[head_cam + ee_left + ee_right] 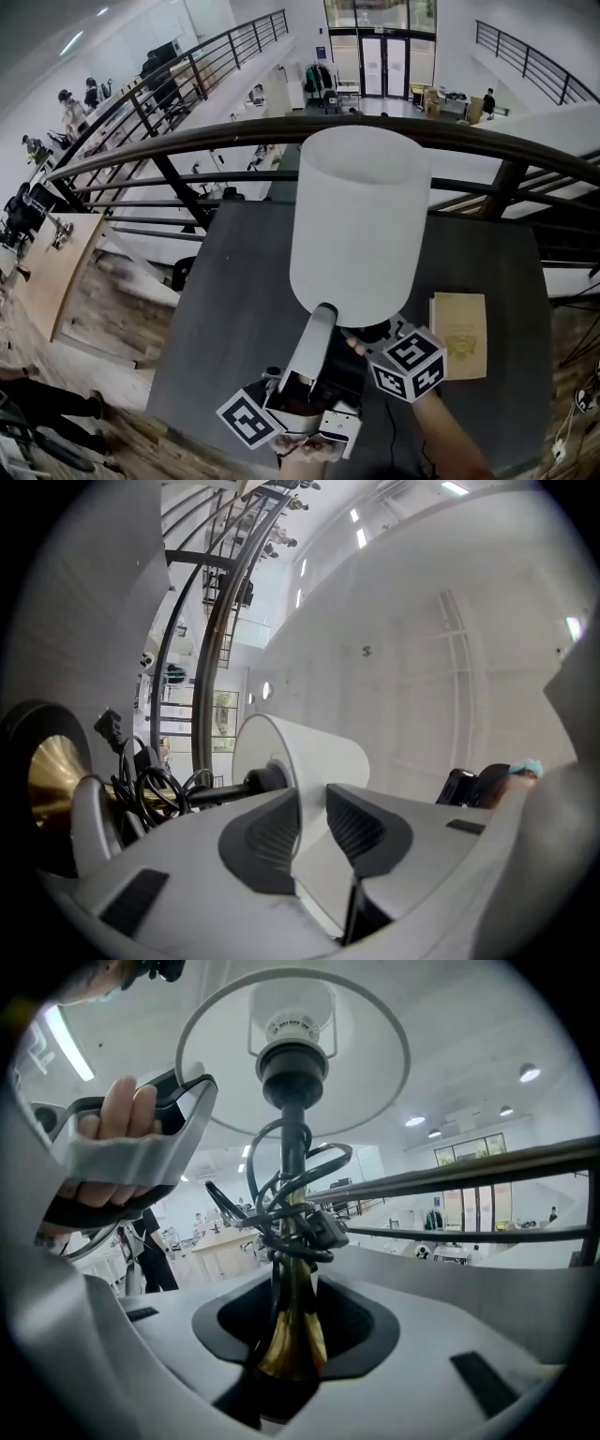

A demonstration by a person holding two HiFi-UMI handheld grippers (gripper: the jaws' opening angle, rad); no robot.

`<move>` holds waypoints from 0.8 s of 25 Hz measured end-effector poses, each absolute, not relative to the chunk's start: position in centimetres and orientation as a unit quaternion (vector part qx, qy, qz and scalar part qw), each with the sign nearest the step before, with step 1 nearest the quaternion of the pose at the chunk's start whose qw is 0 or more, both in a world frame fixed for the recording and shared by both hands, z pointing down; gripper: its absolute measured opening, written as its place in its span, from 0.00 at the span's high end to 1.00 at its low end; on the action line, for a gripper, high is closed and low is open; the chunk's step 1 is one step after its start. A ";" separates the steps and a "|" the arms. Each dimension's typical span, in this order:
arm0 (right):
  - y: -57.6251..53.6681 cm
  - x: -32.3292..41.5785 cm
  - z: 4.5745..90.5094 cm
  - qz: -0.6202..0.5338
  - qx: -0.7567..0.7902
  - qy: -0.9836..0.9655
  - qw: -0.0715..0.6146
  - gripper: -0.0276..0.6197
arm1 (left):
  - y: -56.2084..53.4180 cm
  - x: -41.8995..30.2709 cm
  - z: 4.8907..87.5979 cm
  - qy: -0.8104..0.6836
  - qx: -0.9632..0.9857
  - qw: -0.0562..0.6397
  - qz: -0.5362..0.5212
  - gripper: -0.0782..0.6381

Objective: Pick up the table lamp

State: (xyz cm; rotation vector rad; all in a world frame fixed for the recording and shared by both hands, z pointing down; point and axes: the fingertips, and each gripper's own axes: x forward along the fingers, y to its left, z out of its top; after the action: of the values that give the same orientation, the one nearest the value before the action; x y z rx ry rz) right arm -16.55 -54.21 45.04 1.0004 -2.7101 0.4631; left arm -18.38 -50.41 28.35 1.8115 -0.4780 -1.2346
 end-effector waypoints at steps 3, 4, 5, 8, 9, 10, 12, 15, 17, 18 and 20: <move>-53.4 -16.3 43.4 0.155 0.336 -0.924 0.097 0.73 | -49.6 -17.9 26.8 -0.196 0.732 0.426 -0.494 0.74; -53.2 -16.2 42.9 0.153 0.335 -0.925 0.095 0.73 | -49.4 -17.7 26.4 -0.196 0.732 0.424 -0.496 0.75; -53.1 -16.1 42.5 0.151 0.334 -0.926 0.093 0.73 | -49.3 -17.6 26.0 -0.197 0.732 0.421 -0.497 0.75; -52.8 -15.8 41.3 0.146 0.332 -0.928 0.085 0.73 | -49.0 -17.2 24.9 -0.200 0.732 0.416 -0.501 0.75; -52.7 -15.8 41.1 0.146 0.331 -0.929 0.082 0.73 | -48.9 -17.2 24.8 -0.201 0.733 0.414 -0.502 0.75; -52.5 -15.7 40.9 0.146 0.329 -0.929 0.079 0.73 | -48.7 -17.1 24.6 -0.202 0.733 0.412 -0.502 0.75; -52.1 -15.8 40.4 0.144 0.326 -0.931 0.074 0.73 | -48.3 -17.1 24.1 -0.202 0.735 0.407 -0.503 0.75; -51.7 -16.1 39.5 0.138 0.324 -0.933 0.070 0.73 | -47.8 -17.3 23.4 -0.201 0.738 0.401 -0.504 0.76; -51.7 -16.1 39.4 0.136 0.325 -0.934 0.067 0.73 | -47.6 -17.3 23.4 -0.200 0.741 0.398 -0.503 0.76; -51.6 -16.1 39.4 0.136 0.326 -0.933 0.066 0.73 | -47.4 -17.2 23.4 -0.198 0.742 0.398 -0.502 0.76; -51.5 -16.0 39.2 0.135 0.328 -0.933 0.063 0.73 | -47.1 -17.1 23.2 -0.196 0.744 0.397 -0.500 0.76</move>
State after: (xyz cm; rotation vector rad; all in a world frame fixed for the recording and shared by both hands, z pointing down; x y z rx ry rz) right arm -15.96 -51.48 39.25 0.9901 -2.8181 0.4074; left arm -17.12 -47.13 23.22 1.8856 -0.4974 -1.2680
